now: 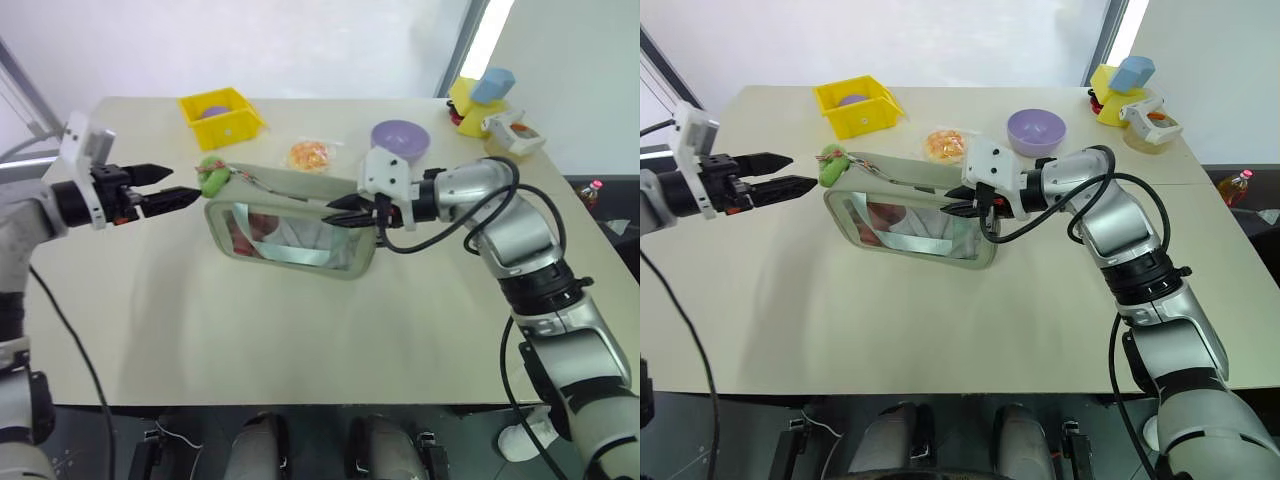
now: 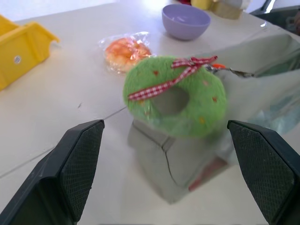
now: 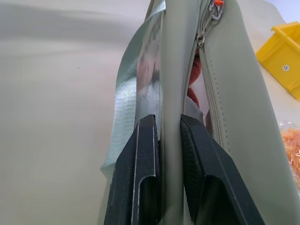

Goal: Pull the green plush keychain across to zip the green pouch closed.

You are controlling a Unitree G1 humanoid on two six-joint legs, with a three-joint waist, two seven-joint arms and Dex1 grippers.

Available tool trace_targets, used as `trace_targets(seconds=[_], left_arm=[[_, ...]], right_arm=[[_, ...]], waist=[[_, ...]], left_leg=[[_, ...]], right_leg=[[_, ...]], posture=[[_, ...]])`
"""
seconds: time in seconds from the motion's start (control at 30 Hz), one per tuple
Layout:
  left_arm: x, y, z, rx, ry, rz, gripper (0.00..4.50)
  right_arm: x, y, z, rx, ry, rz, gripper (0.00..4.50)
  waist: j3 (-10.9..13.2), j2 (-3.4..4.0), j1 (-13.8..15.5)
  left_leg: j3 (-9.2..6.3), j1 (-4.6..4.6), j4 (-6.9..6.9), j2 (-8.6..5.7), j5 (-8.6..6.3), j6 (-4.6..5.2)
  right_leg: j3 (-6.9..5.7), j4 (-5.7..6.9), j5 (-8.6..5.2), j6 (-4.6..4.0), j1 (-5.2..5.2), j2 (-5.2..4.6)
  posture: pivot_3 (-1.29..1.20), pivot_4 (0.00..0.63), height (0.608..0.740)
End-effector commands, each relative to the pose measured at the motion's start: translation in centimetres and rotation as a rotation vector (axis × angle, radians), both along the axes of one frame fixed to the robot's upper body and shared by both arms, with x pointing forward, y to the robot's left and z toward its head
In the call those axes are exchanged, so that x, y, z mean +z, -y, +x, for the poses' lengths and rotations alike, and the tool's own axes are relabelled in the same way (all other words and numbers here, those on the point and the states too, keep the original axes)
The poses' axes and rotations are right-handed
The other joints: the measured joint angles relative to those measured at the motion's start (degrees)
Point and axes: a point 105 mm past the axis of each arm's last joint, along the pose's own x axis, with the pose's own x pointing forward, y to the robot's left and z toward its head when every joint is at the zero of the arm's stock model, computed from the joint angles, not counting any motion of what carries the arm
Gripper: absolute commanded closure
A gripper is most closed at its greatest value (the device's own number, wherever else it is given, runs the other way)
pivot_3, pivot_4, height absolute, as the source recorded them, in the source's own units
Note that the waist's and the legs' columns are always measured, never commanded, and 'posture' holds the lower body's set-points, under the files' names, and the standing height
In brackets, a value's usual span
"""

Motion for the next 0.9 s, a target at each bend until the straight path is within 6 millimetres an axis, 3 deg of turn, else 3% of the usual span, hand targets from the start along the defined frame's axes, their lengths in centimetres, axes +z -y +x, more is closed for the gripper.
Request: trace_targets(seconds=[0.03,0.1,0.2,0.43,0.5,0.63,0.73,0.83,0.9], left_arm=[[0.7,0.6,1.5,0.01,0.063,0.003,0.0],[0.6,1.4,2.0,-0.017,0.067,-0.006,0.0],[0.3,2.2,2.1,-0.061,0.058,-0.01,0.77],[0.8,2.6,2.1,-0.097,0.072,-0.015,4.38],[1.1,2.6,2.2,-0.097,0.078,-0.017,4.45],[4.9,3.5,1.5,-0.152,0.16,-0.044,4.45],[7.0,5.8,0.6,-0.259,0.187,-0.072,4.45],[7.3,7.8,0.1,-0.334,0.182,-0.071,4.45],[6.2,10.1,-0.3,-0.414,0.167,-0.018,4.45]], right_arm=[[0.1,0.2,-0.3,-0.001,0.012,-0.005,3.81],[0.2,0.0,-0.4,-0.002,0.011,0.0,3.81],[0.3,-0.1,-0.6,-0.004,0.007,0.006,3.89],[0.5,-0.1,-0.3,-0.023,0.002,0.013,3.89],[0.5,0.0,-0.3,-0.028,0.001,0.015,3.89],[0.5,0.1,-0.1,-0.039,0.001,0.018,3.89],[0.5,0.0,0.0,-0.044,0.001,0.024,3.89],[0.5,0.0,0.0,-0.046,0.001,0.026,3.89],[0.6,-0.1,0.1,-0.047,0.003,0.028,3.89]], waist=[[0.0,0.0,0.09],[0.0,0.0,-0.06],[0.0,0.0,-0.11],[0.0,0.0,0.04],[0.0,0.0,0.02],[0.01,-0.02,0.03],[0.01,-0.03,0.0],[0.01,-0.02,-0.05],[0.01,-0.02,-0.11]], left_leg=[[-0.01,0.0,0.0,0.0,0.01,-0.01],[0.0,0.0,0.01,0.0,0.01,-0.02],[0.0,-0.01,0.0,0.0,0.01,-0.02],[-0.02,0.0,0.02,0.01,0.01,-0.02],[-0.02,0.0,0.02,0.01,0.01,-0.02],[-0.02,-0.01,0.02,0.01,0.01,-0.02],[-0.03,-0.03,0.02,0.0,0.01,-0.02],[-0.03,0.0,0.02,0.0,0.01,-0.02],[-0.03,0.02,0.02,0.01,0.02,-0.02]], right_leg=[[-0.02,0.01,0.0,0.0,0.01,0.0],[-0.02,0.0,0.0,0.0,0.02,0.0],[-0.02,0.0,0.0,0.0,-0.01,0.0],[-0.03,0.0,0.0,0.0,0.02,0.0],[-0.02,-0.01,0.0,0.0,0.02,0.0],[-0.03,-0.01,0.0,0.0,0.02,0.0],[-0.03,-0.02,0.0,0.0,0.02,0.0],[-0.03,-0.01,0.0,0.01,0.03,0.0],[-0.03,0.0,0.0,0.01,0.04,0.0]], posture=[[0.0,0.15,0.74],[0.0,0.15,0.74],[0.0,0.15,0.74],[0.0,0.15,0.74],[0.0,0.15,0.74],[0.0,0.15,0.74],[0.0,0.15,0.74],[0.0,0.15,0.74],[0.0,0.15,0.74]])
